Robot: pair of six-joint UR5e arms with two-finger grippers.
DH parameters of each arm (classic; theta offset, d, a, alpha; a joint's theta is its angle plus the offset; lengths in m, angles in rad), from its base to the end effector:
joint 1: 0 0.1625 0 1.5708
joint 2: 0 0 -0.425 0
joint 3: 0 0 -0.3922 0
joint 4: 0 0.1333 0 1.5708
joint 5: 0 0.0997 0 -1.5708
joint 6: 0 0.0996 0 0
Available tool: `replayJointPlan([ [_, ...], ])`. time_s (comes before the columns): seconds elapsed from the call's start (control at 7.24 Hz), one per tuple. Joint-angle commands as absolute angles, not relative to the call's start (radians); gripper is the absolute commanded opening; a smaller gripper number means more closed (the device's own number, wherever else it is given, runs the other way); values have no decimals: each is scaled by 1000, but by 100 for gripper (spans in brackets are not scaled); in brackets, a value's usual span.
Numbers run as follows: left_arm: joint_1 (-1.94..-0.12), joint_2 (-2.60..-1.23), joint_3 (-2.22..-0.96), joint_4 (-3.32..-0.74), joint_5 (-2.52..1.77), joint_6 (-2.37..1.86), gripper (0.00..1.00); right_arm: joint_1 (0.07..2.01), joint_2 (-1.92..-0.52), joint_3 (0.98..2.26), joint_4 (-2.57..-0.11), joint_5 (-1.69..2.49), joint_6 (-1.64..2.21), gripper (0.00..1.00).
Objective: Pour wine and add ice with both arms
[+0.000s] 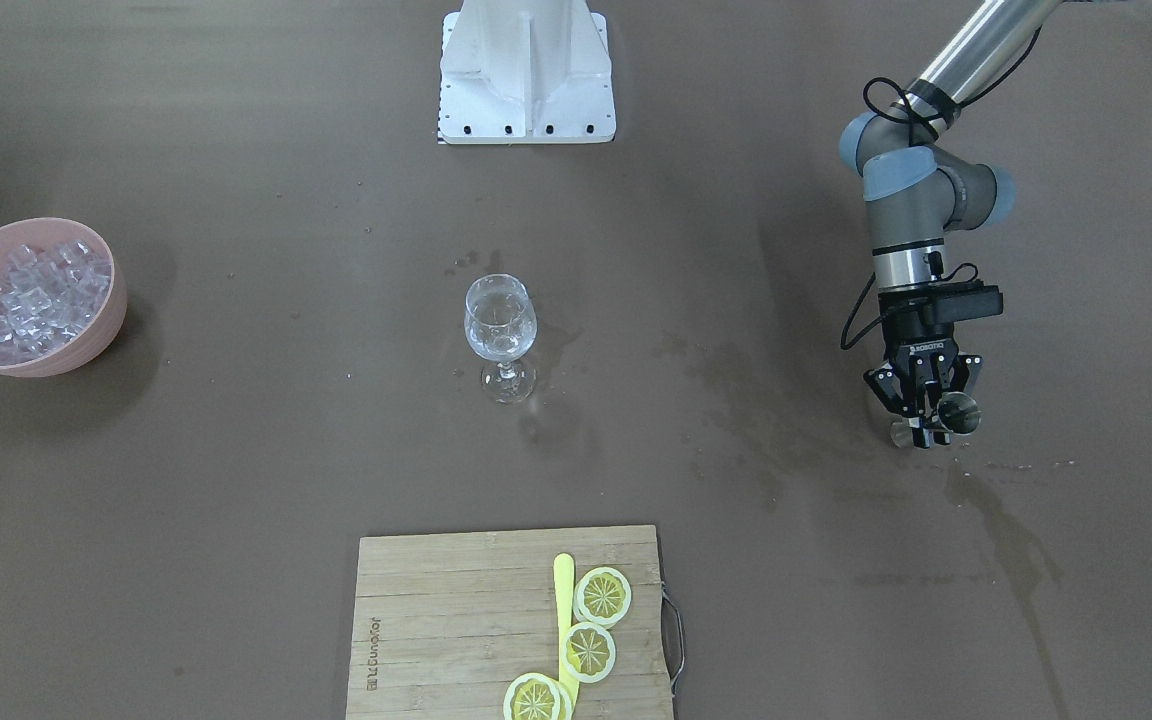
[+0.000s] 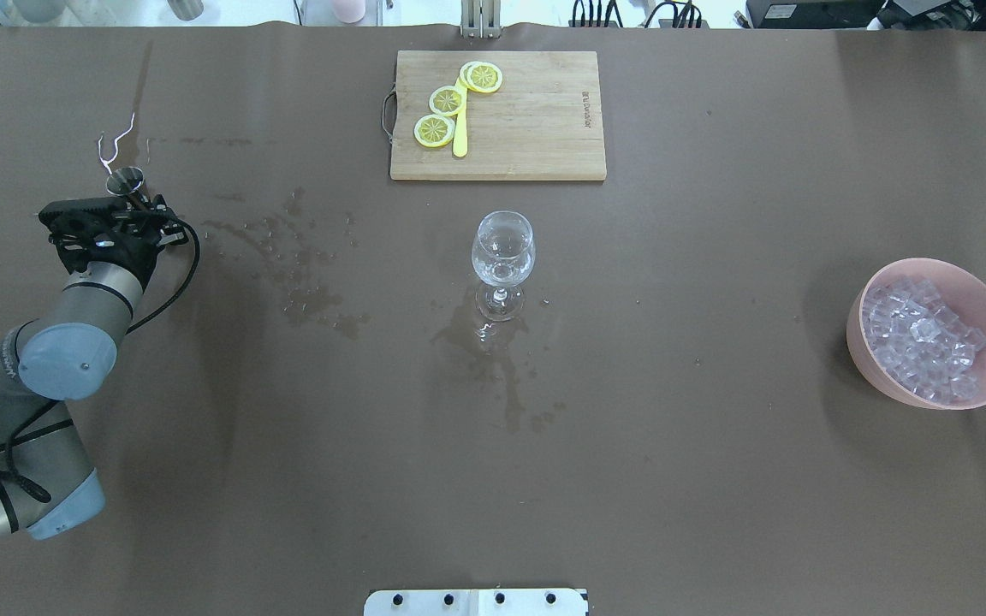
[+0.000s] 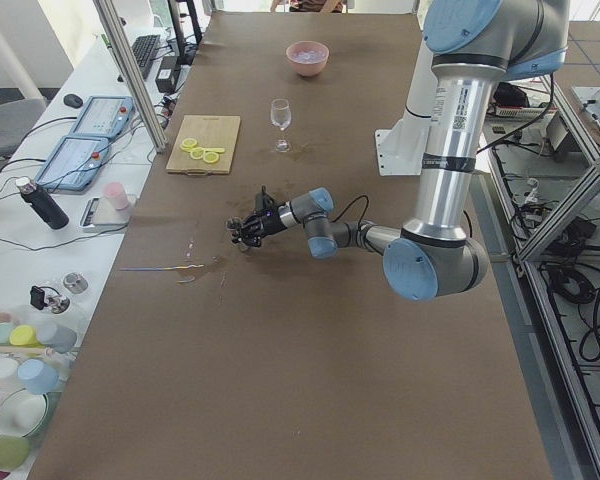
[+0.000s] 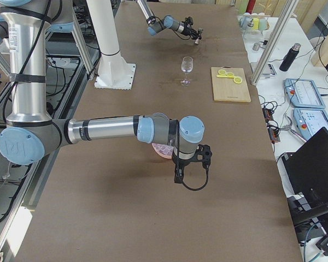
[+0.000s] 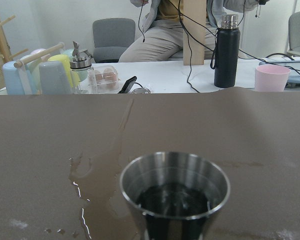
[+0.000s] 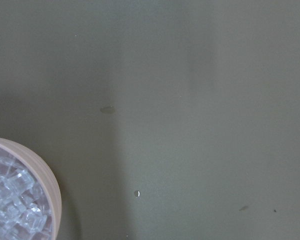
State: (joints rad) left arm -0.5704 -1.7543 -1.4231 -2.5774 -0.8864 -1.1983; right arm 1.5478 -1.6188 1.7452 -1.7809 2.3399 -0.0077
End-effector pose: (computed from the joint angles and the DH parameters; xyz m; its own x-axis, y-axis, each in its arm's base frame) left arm 0.3876 -0.4818 0.5191 0.7147 -0.1235 -0.6884 0.6633 0.4319 0.6112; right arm 0.0534 -0.4634 0.6172 0.7195 0.0339 0.6937 0.0285 0.9965 -0.0783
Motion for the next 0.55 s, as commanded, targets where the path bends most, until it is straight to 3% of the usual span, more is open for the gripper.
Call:
replayJointPlan([
  [0.0,-594,-1776,-1446,-2675,-890,-1055,0,1548,-1618,1741,-1781,2341,-8,100],
  [0.41,-598,-1796,-1492,-2681,-896,-980,0,1548,-1618,1741,-1781,2341,-8,100],
])
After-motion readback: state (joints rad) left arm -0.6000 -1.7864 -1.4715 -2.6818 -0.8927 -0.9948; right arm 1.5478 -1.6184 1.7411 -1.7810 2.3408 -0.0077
